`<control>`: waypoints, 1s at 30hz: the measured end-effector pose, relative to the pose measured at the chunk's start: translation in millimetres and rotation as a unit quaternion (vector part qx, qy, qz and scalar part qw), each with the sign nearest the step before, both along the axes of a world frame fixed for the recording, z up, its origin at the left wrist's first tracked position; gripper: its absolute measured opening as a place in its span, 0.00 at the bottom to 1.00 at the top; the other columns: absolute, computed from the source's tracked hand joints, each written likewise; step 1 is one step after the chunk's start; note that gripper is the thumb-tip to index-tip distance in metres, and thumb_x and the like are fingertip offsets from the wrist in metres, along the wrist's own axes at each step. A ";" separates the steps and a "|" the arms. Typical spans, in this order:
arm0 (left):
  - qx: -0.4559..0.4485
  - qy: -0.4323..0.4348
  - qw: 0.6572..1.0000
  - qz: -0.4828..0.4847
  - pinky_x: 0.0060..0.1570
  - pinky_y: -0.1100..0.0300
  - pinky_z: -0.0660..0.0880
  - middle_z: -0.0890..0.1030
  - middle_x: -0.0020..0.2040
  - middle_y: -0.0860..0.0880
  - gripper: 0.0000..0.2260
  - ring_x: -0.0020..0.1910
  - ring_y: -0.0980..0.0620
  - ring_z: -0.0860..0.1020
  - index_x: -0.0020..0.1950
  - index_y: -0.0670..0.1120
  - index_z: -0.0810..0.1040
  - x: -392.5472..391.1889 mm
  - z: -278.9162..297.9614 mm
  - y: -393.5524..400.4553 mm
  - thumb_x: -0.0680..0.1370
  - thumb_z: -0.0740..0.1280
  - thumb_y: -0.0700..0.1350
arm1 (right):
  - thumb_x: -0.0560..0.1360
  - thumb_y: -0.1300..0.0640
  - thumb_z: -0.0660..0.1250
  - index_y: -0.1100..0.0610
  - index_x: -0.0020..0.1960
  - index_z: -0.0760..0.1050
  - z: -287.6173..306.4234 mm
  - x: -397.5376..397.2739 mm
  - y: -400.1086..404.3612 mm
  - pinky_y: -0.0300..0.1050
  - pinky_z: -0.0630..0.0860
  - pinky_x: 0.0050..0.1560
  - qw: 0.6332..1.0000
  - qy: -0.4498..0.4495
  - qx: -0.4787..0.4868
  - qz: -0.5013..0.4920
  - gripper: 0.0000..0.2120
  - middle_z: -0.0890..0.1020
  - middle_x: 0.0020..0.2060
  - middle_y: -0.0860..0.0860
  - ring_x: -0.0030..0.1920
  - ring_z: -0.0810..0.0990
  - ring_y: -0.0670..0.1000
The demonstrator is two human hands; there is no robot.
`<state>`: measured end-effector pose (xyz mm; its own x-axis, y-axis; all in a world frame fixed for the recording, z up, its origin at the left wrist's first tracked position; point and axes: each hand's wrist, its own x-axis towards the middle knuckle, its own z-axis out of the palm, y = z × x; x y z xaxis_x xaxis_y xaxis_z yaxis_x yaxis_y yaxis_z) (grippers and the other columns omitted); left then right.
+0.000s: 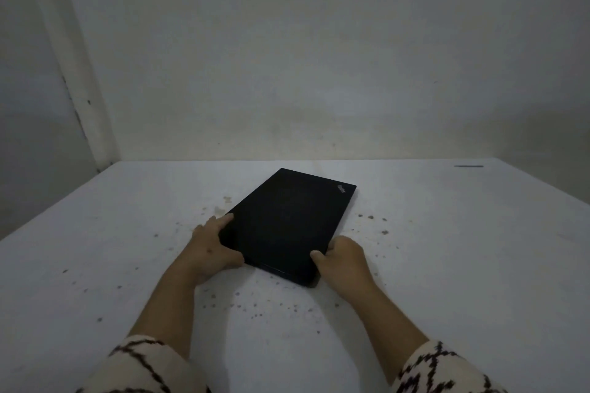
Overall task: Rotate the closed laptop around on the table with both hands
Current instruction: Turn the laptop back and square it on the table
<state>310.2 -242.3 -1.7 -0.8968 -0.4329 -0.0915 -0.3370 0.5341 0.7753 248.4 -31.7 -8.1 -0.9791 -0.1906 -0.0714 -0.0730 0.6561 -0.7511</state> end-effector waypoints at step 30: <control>-0.127 -0.061 0.958 0.250 0.72 0.47 0.62 0.37 0.77 0.38 0.37 0.76 0.36 0.40 0.76 0.40 0.41 -31.4 -22.8 122.1 0.77 0.56 0.57 | 0.76 0.49 0.61 0.60 0.49 0.74 5.3 -144.3 -3.7 0.50 0.67 0.63 0.979 0.155 0.120 0.058 0.13 0.78 0.56 0.60 0.60 0.72 0.60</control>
